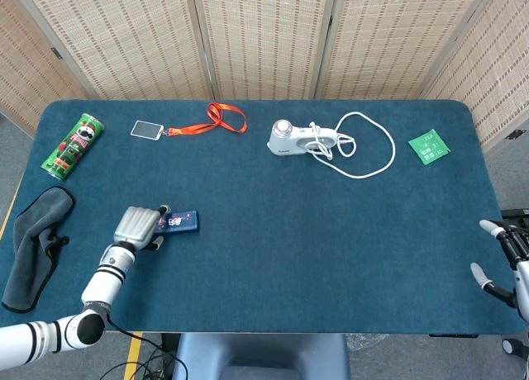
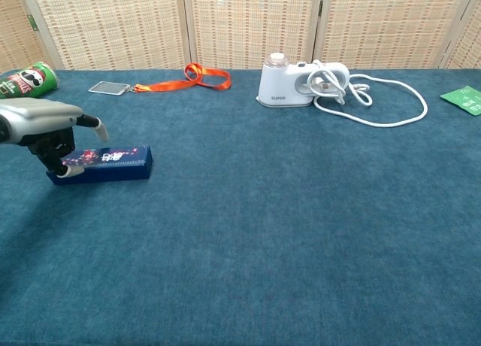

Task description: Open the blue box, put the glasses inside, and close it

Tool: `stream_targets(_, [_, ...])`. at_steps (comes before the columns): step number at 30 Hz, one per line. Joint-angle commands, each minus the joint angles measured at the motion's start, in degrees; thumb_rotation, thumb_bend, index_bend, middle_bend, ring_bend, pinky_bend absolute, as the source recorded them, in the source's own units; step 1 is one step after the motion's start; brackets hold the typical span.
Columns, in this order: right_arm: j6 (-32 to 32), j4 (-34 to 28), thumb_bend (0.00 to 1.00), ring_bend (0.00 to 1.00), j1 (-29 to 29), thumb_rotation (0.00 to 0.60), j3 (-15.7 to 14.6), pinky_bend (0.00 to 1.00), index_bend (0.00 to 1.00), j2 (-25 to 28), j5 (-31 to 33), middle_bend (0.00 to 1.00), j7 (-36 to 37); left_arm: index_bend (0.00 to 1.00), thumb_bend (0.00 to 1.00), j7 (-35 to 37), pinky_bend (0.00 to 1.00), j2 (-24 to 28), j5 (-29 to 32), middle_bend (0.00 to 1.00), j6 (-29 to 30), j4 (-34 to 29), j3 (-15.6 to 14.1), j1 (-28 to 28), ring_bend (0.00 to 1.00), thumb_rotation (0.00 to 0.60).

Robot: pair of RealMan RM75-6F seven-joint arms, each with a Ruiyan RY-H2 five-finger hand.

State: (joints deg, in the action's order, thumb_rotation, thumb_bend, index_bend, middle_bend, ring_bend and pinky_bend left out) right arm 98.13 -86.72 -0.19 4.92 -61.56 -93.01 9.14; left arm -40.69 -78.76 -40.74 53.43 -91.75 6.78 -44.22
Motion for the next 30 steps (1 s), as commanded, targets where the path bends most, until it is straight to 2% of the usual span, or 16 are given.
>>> stream_targets(1, [0.0, 0.1, 0.28, 0.29, -0.1, 0.6, 0.0, 0.22, 0.19, 0.0, 0.1, 0.23, 0.1, 0.23, 0.39, -0.4, 0.89, -2.2, 2.0, 0.89, -0.8, 2.3, -0.4, -1.5, 0.79, 0.6])
stream_targets(6, [0.0, 0.2, 0.28, 0.29, -0.3, 0.6, 0.0, 0.22, 0.19, 0.0, 0.5, 0.23, 0.3, 0.25, 0.39, -0.5, 0.89, -5.4, 3.2, 0.9, -0.4, 6.6, -0.3, -2.9, 0.81, 0.6])
stream_targets(9, [0.0, 0.4, 0.28, 0.29, -0.3, 0.6, 0.0, 0.22, 0.19, 0.0, 0.7, 0.23, 0.4, 0.34, 0.39, 0.8, 0.89, -6.7, 2.9, 0.91, 0.0, 8.6, 0.1, -3.0, 0.82, 0.6])
stream_targets(14, [-0.3, 0.5, 0.28, 0.29, -0.2, 0.6, 0.1, 0.22, 0.19, -0.1, 0.8, 0.23, 0.5, 0.54, 0.39, 3.5, 0.89, -8.6, 0.2, 0.93, 1.3, 10.9, 0.1, -2.3, 0.83, 0.6])
stream_targets(16, [-0.5, 0.5, 0.28, 0.29, -0.1, 0.6, 0.2, 0.22, 0.19, -0.1, 0.9, 0.23, 0.5, 0.56, 0.39, 4.1, 0.89, -8.6, -0.7, 0.93, 1.4, 10.9, -0.1, -2.1, 0.83, 0.6])
stream_targets(18, [-0.7, 0.5, 0.28, 0.29, 0.1, 0.6, 0.2, 0.22, 0.19, -0.1, 0.9, 0.23, 0.5, 0.5, 0.39, 4.0, 0.89, -8.0, -1.1, 0.93, 1.4, 10.1, -0.5, -1.9, 0.83, 0.6])
stream_targets(21, [-1.2, 0.4, 0.28, 0.29, 0.5, 0.6, 0.3, 0.22, 0.19, -0.1, 0.9, 0.23, 0.2, 0.17, 0.36, 3.7, 0.89, -6.3, -1.5, 0.87, 2.1, 7.5, -0.9, -1.5, 0.77, 0.6])
stream_targets(23, [-1.6, 0.3, 0.28, 0.29, 0.7, 0.6, 0.4, 0.22, 0.19, -0.1, 0.9, 0.23, 0.1, 0.05, 0.33, 4.2, 0.88, -5.2, -2.0, 0.79, 3.0, 5.6, -0.9, -1.0, 0.7, 0.6])
stream_targets(27, [-2.7, 0.1, 0.28, 0.29, 1.4, 0.6, 0.4, 0.22, 0.19, 0.1, 0.9, 0.23, -0.2, 0.0, 0.33, 9.0, 0.81, -3.3, -7.3, 0.54, 8.9, 2.0, -0.5, 2.3, 0.52, 0.6])
stream_targets(30, [-3.7, -0.2, 0.28, 0.29, 1.9, 0.6, 0.2, 0.22, 0.19, 0.6, 0.7, 0.23, -0.7, 0.04, 0.33, 13.2, 0.73, -2.3, -12.8, 0.44, 15.2, 0.2, -1.0, 6.1, 0.44, 0.6])
